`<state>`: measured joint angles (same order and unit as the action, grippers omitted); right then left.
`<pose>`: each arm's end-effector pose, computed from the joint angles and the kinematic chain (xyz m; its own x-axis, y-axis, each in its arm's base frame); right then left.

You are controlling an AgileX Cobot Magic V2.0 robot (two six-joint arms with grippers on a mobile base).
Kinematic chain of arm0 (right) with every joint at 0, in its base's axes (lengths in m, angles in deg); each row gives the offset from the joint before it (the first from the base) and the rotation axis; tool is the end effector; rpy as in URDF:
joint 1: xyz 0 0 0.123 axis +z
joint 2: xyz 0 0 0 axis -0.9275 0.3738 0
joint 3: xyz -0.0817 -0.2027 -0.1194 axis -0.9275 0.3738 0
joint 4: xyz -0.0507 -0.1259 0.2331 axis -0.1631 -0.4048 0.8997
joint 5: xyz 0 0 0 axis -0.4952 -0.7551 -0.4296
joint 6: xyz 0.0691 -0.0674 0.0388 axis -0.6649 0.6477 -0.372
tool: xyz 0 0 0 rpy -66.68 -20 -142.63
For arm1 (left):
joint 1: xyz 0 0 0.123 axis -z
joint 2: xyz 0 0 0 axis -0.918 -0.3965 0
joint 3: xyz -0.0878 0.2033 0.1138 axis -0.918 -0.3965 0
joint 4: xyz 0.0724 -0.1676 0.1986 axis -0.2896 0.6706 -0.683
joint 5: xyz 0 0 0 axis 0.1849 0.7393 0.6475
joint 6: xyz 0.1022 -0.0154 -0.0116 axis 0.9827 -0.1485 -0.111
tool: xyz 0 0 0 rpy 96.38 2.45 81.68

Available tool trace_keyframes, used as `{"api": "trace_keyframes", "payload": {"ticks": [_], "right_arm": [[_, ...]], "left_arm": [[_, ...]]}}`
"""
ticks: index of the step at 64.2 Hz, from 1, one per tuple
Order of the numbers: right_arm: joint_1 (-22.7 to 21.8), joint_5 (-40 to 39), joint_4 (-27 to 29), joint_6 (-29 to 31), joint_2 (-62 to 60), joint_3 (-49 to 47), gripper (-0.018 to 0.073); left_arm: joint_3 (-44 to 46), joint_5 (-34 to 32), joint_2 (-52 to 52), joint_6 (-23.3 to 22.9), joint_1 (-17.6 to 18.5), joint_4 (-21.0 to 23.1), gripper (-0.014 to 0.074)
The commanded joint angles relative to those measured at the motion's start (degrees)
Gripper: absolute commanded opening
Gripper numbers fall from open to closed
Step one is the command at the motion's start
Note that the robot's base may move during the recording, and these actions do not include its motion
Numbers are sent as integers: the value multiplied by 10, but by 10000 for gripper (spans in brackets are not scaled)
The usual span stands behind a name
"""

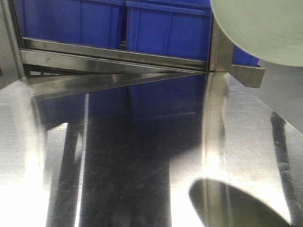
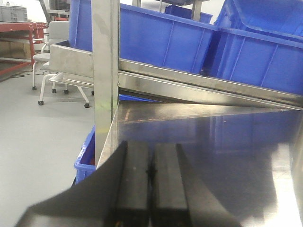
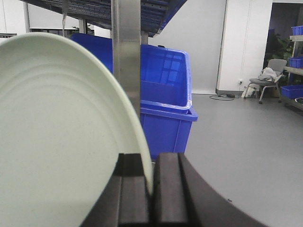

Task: Place green plate on second shelf with right arm
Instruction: 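Lift the plate upright off the table with the right gripper, then drive the base to the blue-bin shelf holding the plate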

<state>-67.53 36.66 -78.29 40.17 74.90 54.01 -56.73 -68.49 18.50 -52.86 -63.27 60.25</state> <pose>0.1965 0.0006 0.2819 0.1919 0.0370 -0.9807 -0.0053 0.9993 0.0367 0.1240 -0.0070 0.2060 0.0188 -0.0677 -0.9975 0.0578 0.9961 -0.0665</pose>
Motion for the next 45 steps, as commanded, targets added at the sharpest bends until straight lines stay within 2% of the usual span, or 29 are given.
{"api": "trace_keyframes", "payload": {"ticks": [1,45], "right_arm": [[-4,-63,8,-2,-4,-18,32],[-4,-63,8,-2,-4,-18,32]], "left_arm": [[-23,-47,10,-2,2,2,131],[-23,-47,10,-2,2,2,131]]}}
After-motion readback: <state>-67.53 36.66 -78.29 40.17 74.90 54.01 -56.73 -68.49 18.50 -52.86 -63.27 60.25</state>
